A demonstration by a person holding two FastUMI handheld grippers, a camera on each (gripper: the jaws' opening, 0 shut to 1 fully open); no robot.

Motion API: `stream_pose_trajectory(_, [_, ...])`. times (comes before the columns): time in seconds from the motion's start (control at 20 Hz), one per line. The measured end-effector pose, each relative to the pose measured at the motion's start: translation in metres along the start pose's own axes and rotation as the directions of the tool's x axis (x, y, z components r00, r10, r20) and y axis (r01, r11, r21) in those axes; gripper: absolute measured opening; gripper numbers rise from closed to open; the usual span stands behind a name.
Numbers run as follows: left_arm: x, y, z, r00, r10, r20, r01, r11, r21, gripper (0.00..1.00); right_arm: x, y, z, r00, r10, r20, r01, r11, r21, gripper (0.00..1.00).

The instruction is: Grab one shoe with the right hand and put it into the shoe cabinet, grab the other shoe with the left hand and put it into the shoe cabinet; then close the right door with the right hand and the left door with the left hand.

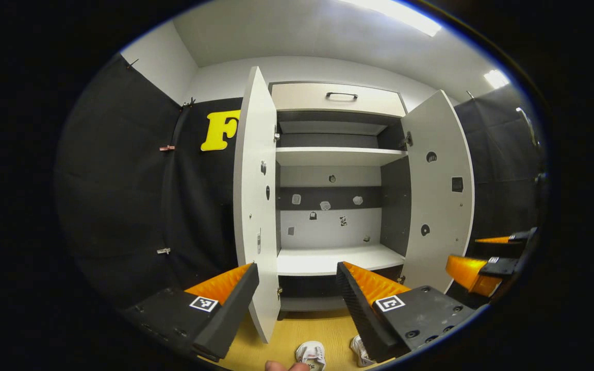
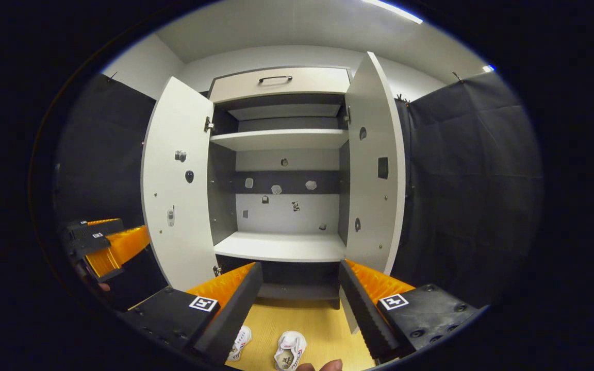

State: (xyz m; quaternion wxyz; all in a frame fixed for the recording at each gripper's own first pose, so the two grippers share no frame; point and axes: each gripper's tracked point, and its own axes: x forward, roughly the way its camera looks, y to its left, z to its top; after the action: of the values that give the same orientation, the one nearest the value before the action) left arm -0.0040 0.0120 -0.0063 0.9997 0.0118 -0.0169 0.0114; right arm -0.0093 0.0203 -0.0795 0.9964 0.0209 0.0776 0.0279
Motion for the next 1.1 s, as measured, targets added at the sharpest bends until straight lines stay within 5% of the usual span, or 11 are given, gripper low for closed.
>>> stream_pose_trajectory(0.25, [0.002,0.009,-0.011,1.000,0.021,0.003,-0.021,1.000,0.008,0.94,0.001,0.025,-0.112,0.973,0.071,-0.221,-0.056,0.996,0.071,0.98])
stream_pose_trajectory(0.6, [0.007,0.023,-0.034,0.998,0.052,-0.022,-0.052,0.999,-0.006,0.94,0.008,0.040,-0.282,0.864,0.122,-0.488,-0.056,0.987,0.148,0.95])
stream_pose_trajectory(0.7, [0.008,0.027,-0.043,0.997,0.059,-0.040,-0.060,0.998,-0.007,0.94,0.015,0.039,-0.322,0.836,0.115,-0.537,-0.029,0.986,0.166,0.82])
stream_pose_trajectory(0.8, [0.007,0.032,-0.052,0.996,0.067,-0.058,-0.067,0.998,-0.003,0.94,0.026,0.036,-0.357,0.814,0.097,-0.573,0.008,0.984,0.178,0.52])
stream_pose_trajectory(0.95, [0.008,0.038,-0.065,0.994,0.076,-0.079,-0.075,0.997,0.006,0.94,0.036,0.031,-0.400,0.772,0.060,-0.632,0.060,0.984,0.167,0.48])
stream_pose_trajectory(1.1, [0.010,0.043,-0.075,0.992,0.080,-0.098,-0.080,0.997,0.008,0.94,0.058,0.030,-0.423,0.769,0.031,-0.639,0.070,0.989,0.133,0.48])
